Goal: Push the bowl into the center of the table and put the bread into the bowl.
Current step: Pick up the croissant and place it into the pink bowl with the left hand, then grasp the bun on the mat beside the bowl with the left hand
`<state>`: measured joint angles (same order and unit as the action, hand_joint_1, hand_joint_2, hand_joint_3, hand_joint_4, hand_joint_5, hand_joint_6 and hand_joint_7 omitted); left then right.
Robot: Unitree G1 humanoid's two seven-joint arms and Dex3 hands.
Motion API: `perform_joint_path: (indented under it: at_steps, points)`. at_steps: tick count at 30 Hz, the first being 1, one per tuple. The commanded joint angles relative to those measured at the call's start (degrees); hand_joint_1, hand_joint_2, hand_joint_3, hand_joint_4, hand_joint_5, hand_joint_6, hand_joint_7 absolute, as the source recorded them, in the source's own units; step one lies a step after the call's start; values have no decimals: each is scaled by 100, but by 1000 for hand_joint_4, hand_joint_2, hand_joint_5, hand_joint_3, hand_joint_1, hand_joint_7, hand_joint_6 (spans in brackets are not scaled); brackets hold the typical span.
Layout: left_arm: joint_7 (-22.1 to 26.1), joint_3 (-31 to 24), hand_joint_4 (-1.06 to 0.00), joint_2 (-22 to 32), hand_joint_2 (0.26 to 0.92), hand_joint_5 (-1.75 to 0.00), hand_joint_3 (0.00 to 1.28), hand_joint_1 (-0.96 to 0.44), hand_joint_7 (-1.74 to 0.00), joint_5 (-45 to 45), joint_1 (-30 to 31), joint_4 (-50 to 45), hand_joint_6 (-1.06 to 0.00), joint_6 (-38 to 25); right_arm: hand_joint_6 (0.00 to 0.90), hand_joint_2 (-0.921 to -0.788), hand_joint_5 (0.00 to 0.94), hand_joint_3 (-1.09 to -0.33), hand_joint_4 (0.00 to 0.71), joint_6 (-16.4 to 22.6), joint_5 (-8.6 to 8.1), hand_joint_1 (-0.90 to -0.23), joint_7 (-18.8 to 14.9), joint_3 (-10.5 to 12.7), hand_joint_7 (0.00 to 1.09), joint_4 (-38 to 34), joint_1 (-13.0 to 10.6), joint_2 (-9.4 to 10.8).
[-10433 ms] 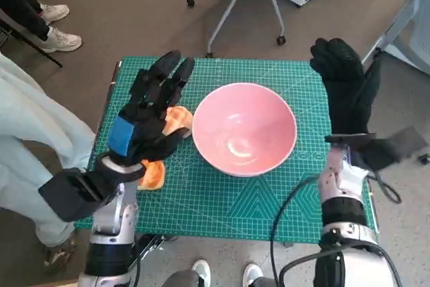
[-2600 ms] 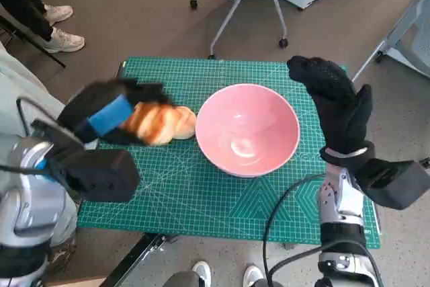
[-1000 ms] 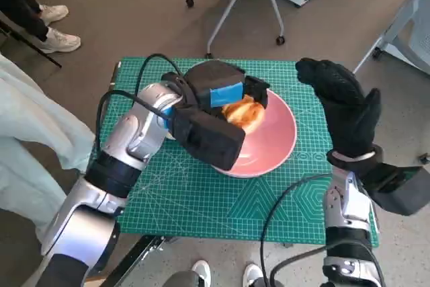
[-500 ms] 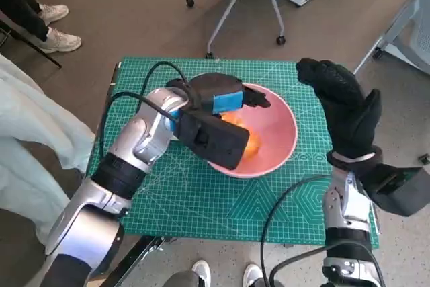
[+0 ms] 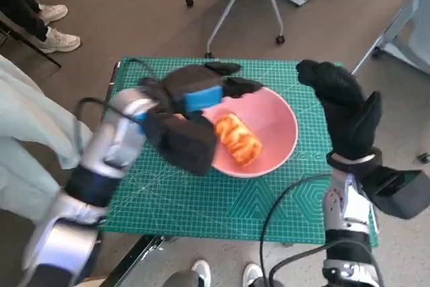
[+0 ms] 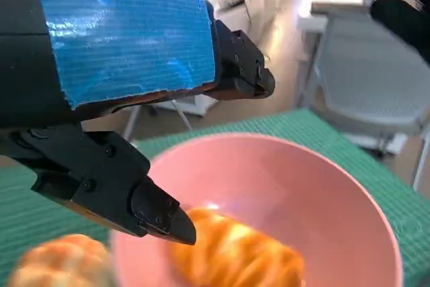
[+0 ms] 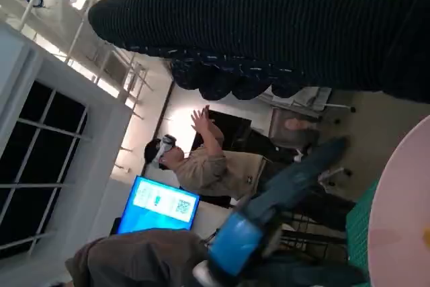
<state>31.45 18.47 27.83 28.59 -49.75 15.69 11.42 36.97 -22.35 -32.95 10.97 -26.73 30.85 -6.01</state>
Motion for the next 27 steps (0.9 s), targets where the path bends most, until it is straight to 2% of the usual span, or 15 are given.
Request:
perform_joint_path:
  at_steps: [1,7,14,27]
  points:
    - [201,-401,-149,402,766,-5,0,-193,-7,-231,215,-643,-311,-168,63,-921,0,-765,185,-128,-11,-647,36,-7,523,102,-178,-14]
    - [134,-811,-156,782,760,-5,0,-183,-8,-352,440,-931,-319,-194,65,-921,3,-763,190,-241,-41,-648,48,-2,523,317,-240,-36]
    - [-78,-1133,-151,1051,762,-1,1,-150,-3,-428,649,-740,-312,-154,68,-921,4,-762,194,-334,-30,-653,71,-42,521,611,-334,-19]
    - [-250,-1133,-143,1207,775,0,6,-181,-1,-407,645,108,-309,16,62,-921,4,-756,197,-325,-151,-665,-112,-39,512,702,-342,-85]
